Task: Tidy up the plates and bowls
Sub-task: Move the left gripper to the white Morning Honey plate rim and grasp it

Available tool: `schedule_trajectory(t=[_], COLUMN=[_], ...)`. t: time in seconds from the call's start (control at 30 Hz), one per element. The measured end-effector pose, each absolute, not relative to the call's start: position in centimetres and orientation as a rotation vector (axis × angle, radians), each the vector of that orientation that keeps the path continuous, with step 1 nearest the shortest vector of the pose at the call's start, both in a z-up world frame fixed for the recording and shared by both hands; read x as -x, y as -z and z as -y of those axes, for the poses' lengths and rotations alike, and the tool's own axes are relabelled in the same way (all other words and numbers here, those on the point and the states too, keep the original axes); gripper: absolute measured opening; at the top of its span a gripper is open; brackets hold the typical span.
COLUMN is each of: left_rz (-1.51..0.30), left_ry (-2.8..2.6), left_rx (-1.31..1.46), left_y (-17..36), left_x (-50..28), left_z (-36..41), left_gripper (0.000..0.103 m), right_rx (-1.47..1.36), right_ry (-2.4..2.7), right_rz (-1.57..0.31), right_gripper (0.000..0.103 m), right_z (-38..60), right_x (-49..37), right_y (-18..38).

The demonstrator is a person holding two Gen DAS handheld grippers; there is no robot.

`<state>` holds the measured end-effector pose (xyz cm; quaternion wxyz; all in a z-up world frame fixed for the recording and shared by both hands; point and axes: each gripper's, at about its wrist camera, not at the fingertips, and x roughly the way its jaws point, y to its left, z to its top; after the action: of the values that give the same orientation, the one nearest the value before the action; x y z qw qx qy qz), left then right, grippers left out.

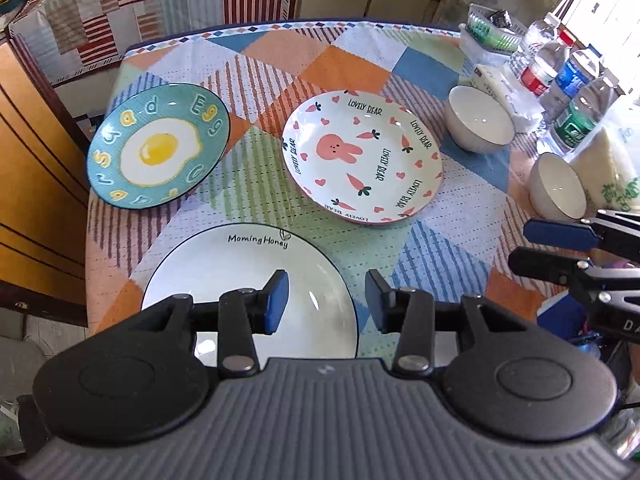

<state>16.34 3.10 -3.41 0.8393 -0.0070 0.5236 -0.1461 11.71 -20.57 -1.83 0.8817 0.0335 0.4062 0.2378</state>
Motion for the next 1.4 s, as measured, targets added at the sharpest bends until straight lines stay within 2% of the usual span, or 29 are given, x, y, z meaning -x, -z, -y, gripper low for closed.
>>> schedule_trajectory(t=[0.1, 0.23, 0.33, 0.43, 0.5, 0.73, 1.03, 1.3, 1.37, 1.4], left_rz=[-1.095, -1.099, -1.103, -1.106, -1.092, -1.089, -1.135, -1.191, -1.202, -1.2], left_ry=[0.306, 0.282, 0.254, 0.233, 0.218, 0.213, 0.163, 0.088, 0.084, 0.087], left_rx=[0.015, 0.009, -0.011, -0.03, -0.054, -0.09, -0.086, -0.02, 0.007, 0.024], left_y=[2.5, 2.3, 2.6, 3.2, 3.5, 5.2, 9.8, 14.0, 14.7, 15.0], left_x=[-14.6, -12.5, -11.4, -10.4, -9.8, -8.8, -10.9, -12.8, -13.0, -12.9], left_z=[-4.0, -5.5, -6.6, -7.6, -8.0, -8.8, -10.9, -14.2, -14.8, -15.1], left_gripper=[0.045, 0.048, 0.05, 0.057, 0.065, 0.075, 0.075, 0.075, 0.075, 0.075], right_rx=[-0.065, -0.062, -0.051, -0.06, -0.075, -0.038, 0.024, 0.016, -0.019, -0.021], right_ry=[-0.521, -0.557, -0.58, -0.59, -0.601, -0.606, -0.648, -0.622, -0.627, -0.633], right_rz=[-0.834, -0.819, -0.816, -0.825, -0.836, -0.893, -0.898, -1.055, -1.097, -1.105], right_gripper=[0.046, 0.058, 0.063, 0.069, 0.071, 0.072, 0.072, 0.072, 0.07, 0.063], right_z=[19.7, 18.4, 17.1, 15.9, 15.2, 13.9, 11.8, 10.6, 10.6, 10.5], right_x=[-9.9, -8.1, -7.5, -7.4, -7.4, -6.8, -9.6, -14.3, -15.3, -15.7], right_y=[0.9, 0.4, 0.8, 1.4, 2.0, 4.1, 7.2, 10.5, 11.3, 11.7])
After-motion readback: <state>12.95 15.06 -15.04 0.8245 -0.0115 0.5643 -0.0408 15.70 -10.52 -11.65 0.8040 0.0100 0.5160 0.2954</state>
